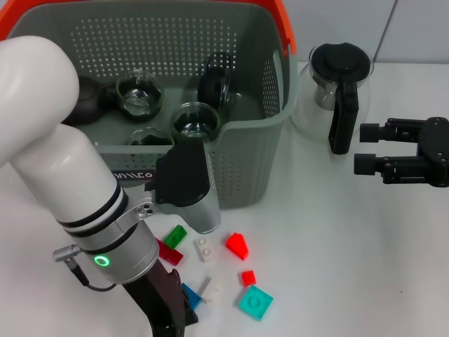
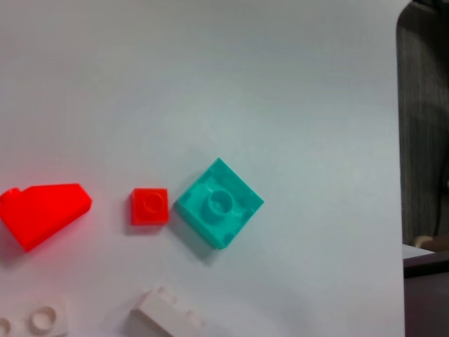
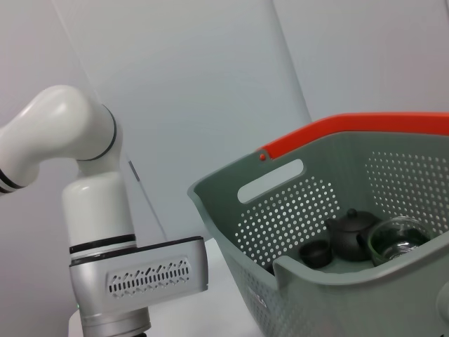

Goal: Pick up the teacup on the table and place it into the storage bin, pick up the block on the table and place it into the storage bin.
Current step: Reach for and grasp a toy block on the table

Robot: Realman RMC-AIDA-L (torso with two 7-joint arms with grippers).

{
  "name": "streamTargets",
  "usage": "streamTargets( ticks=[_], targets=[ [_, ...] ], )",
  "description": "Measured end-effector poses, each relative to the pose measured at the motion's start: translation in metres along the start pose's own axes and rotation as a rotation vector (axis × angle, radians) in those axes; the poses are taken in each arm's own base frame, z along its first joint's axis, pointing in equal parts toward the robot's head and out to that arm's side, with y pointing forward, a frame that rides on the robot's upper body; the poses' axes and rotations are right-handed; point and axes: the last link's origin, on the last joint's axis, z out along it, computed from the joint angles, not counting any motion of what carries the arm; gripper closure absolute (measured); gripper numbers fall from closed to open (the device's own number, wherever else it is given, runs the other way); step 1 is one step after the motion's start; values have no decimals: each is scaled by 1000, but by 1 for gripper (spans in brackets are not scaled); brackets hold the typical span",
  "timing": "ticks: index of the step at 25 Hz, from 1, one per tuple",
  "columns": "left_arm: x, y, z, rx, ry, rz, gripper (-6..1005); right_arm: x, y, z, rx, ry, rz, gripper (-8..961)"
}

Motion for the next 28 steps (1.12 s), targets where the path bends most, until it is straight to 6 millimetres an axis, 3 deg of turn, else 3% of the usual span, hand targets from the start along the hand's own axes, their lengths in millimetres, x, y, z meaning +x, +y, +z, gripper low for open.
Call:
streamTargets(
  ticks=[18,28],
  targets=[
    [-11,-20,-17,86,36,-95,373,2,0,-2,4,0,7,131],
    [-8,-12,-37,111,108,-7,372,2,1,-2,0,1,14,132]
  ],
)
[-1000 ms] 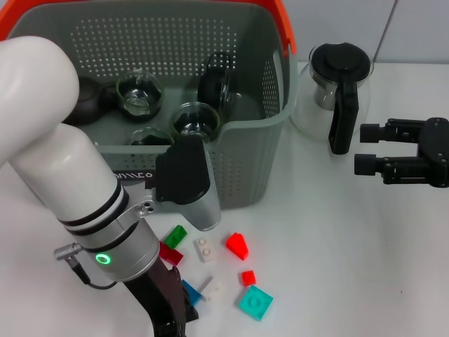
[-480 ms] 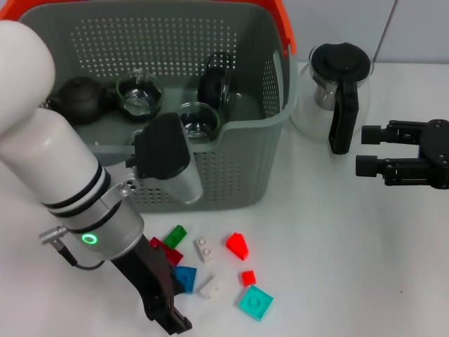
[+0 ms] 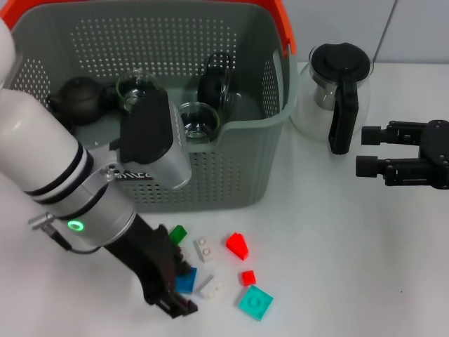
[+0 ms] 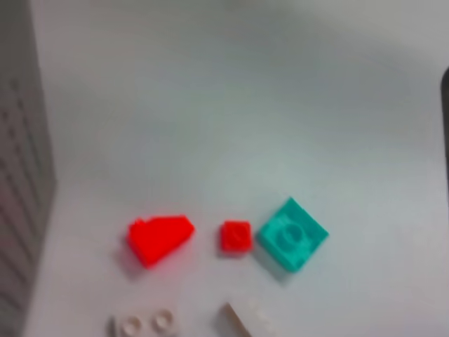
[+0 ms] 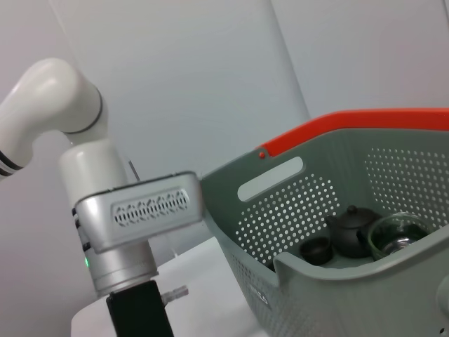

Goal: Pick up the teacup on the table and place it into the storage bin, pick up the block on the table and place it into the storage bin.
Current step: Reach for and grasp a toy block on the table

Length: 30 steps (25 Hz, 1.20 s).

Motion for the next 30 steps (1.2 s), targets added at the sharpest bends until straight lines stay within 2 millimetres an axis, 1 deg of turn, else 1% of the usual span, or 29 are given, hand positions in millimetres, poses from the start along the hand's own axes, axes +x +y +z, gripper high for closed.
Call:
streamTargets(
  ticks=[2,5,7,12,24,30],
  targets=[
    [1,-3,2,23,12,26,372,0,0,0,0,0,1,132],
    [3,-6,11,42,14,63,373,0,0,0,1,0,3,132],
    [6,-7,17,51,14,100,373,0,0,0,1,0,6,132],
    [9,-6,22,56,-2,137,373,0,-1,-1,5,0,17,131],
    [10,-13,33,117,-49,182,372,1,-2,-4,17,1,18,131],
    [7,-17,33,137,-74,181,372,0,-3,-4,26,0,18,132]
  ],
)
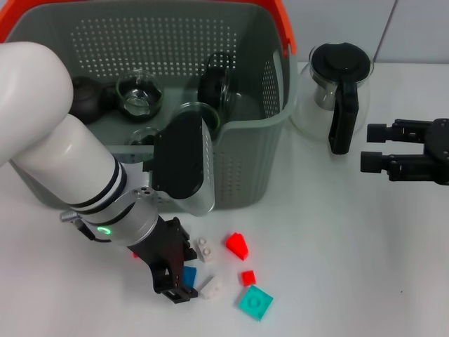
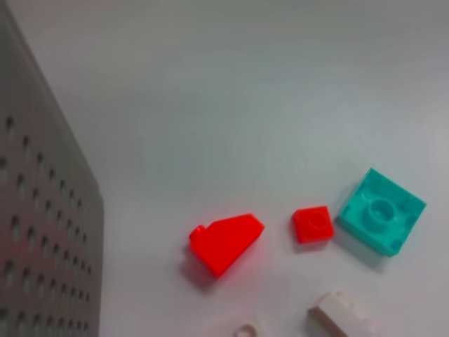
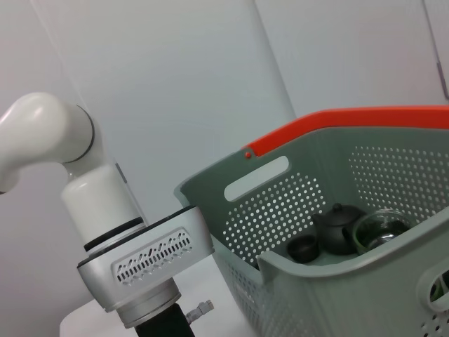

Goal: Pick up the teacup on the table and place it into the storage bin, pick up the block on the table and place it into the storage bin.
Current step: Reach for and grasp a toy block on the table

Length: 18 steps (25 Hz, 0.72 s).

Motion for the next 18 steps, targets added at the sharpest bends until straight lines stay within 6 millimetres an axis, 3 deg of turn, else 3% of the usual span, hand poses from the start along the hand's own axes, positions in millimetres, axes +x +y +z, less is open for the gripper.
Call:
streamTargets(
  ticks=[18],
  targets=[
    [-3,-3,-2,26,-23,0,372,-2,-1,1,3,0,-5,132]
  ],
)
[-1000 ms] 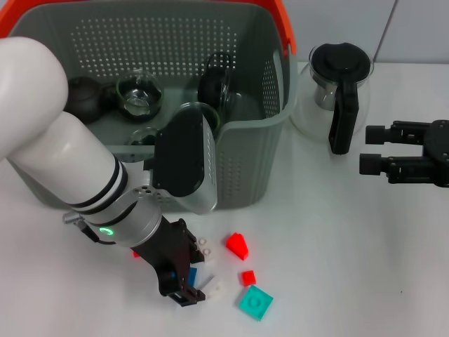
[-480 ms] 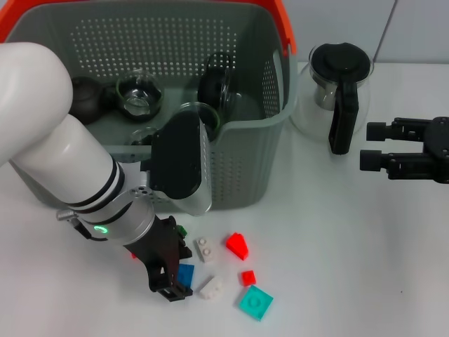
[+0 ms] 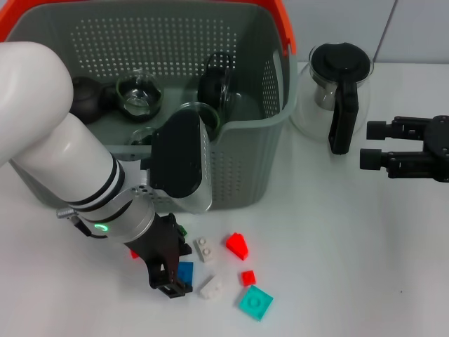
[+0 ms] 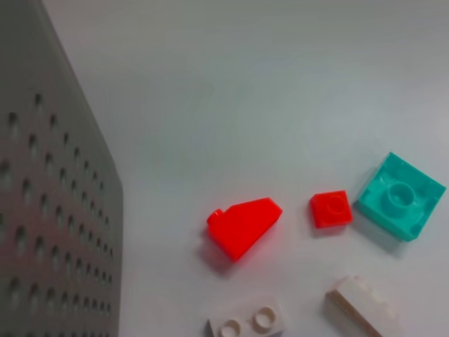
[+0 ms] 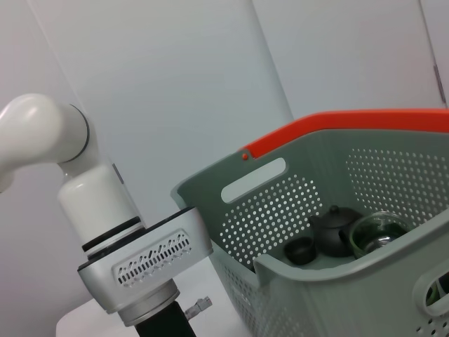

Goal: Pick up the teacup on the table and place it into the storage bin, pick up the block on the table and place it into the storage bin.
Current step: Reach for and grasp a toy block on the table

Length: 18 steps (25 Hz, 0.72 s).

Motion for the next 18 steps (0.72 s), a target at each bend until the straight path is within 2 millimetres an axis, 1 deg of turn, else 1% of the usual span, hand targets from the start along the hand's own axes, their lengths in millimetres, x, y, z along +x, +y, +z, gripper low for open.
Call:
streamTargets(
  ticks=[18],
  targets=[
    [0,2,-3,-1,-1,6,373,0,0,0,0,0,-1,131]
  ],
)
